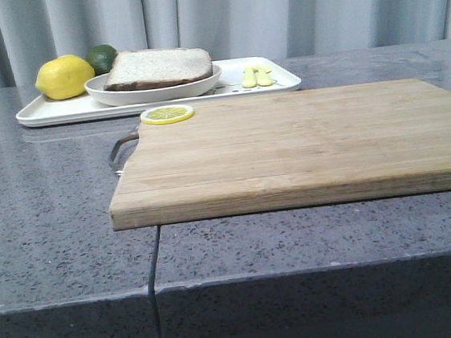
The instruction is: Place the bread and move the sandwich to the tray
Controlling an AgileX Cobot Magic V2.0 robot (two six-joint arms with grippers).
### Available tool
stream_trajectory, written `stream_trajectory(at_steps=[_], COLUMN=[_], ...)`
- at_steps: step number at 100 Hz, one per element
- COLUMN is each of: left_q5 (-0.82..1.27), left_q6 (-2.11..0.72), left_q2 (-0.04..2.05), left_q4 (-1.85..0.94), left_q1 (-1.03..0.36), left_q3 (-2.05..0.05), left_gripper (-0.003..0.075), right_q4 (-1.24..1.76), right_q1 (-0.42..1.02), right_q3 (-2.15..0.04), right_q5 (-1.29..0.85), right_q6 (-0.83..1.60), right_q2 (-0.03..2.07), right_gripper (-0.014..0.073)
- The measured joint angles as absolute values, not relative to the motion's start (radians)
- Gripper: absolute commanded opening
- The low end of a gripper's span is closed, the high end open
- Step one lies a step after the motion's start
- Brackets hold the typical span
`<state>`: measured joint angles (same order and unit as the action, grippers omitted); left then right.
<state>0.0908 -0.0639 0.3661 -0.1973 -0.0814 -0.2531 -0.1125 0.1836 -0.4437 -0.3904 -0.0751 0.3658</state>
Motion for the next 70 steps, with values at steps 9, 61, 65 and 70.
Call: stream_trajectory(at_steps=[9,61,65,70], left_q5=[0.091,0.170,0.177,0.187], left_q6=[-0.064,-0.064,-0.064,-0.064], left_q2=[0.319,-0.005,-0.005,-0.005], left_q4=[-0.133,-0.088,-0.088,-0.088], left_q1=[-0.065,0.046,0.049,0.051], left_q3=[-0.216,0.002,0.002,0.002], left_gripper=[-0.0019,-0.0019,-0.0019,-0.0019], right_q4=[-0.113,-0.113,-0.113,-0.113], right_q1=[0.184,0.184,0.184,0.184], right_q3=[-0.444,-0.444,-0.444,-0.444], right_q5=[-0.390,-0.390,-0.390,-0.390], right_q6=[-0.075,-0.075,-0.075,-0.075], right_q2=[0.366,0.366,0.366,0.366], right_gripper=[-0.0067,-0.0067,-0.0067,-0.0067])
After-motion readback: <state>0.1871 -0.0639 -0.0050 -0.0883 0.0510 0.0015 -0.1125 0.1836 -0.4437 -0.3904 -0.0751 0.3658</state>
